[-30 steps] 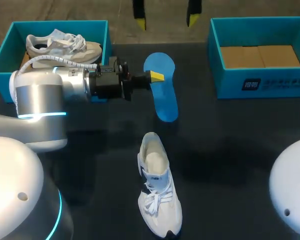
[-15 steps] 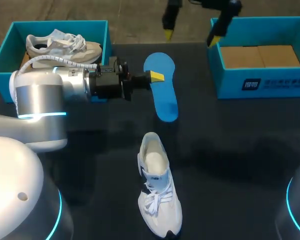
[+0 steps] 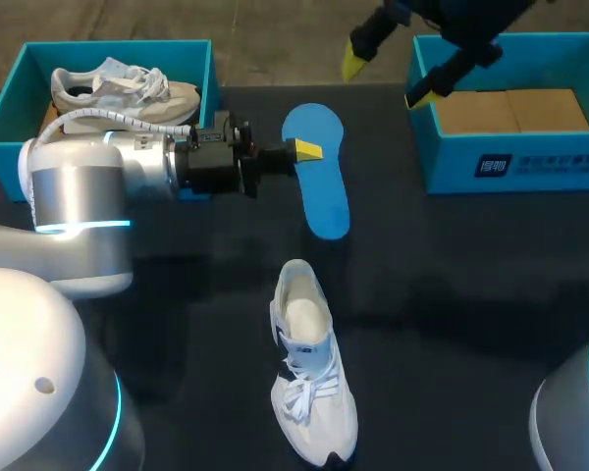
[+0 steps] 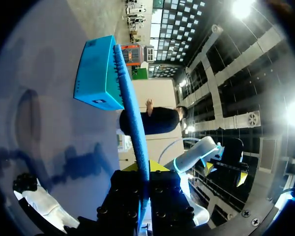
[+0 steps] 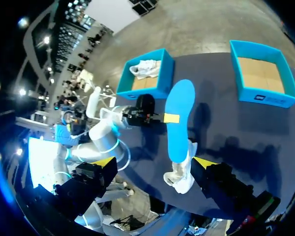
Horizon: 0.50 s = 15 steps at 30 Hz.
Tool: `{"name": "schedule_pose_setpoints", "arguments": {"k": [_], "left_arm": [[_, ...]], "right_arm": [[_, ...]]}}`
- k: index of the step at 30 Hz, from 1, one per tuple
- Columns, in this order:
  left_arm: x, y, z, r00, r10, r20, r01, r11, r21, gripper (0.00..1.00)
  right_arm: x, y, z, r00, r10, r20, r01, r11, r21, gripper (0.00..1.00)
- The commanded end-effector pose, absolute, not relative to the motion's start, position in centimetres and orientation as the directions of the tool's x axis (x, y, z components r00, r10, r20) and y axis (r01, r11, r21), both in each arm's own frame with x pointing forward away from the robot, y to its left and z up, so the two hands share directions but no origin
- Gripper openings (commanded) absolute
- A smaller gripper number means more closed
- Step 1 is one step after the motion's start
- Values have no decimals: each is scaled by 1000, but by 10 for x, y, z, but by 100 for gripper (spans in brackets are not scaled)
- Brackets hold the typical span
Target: Take the shoe out of the shoebox, open the shoe tongue, remove and reinsert the insole, then place the shoe into the shoebox
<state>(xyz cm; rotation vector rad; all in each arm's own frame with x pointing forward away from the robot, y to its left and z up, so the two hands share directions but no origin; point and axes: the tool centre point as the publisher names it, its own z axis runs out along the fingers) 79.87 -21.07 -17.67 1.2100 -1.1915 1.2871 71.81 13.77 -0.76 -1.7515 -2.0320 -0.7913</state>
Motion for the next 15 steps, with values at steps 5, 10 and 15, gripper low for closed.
{"name": "schedule_pose_setpoints", "arguments": {"k": [5,10,15], "left_arm": [[798,-211,-176,-37,23,999,-998,-53,-35,0],[798,-211,-176,-37,23,999,-998,-53,-35,0],[798,-211,-176,-37,23,999,-998,-53,-35,0]], "right_arm": [[711,137,-28,-211,110,971,977,63,205,100],[711,142,-34,-198,57,979,979,68,194,100],[708,144,-43,-187,-3,982,981,62,186,100]]}}
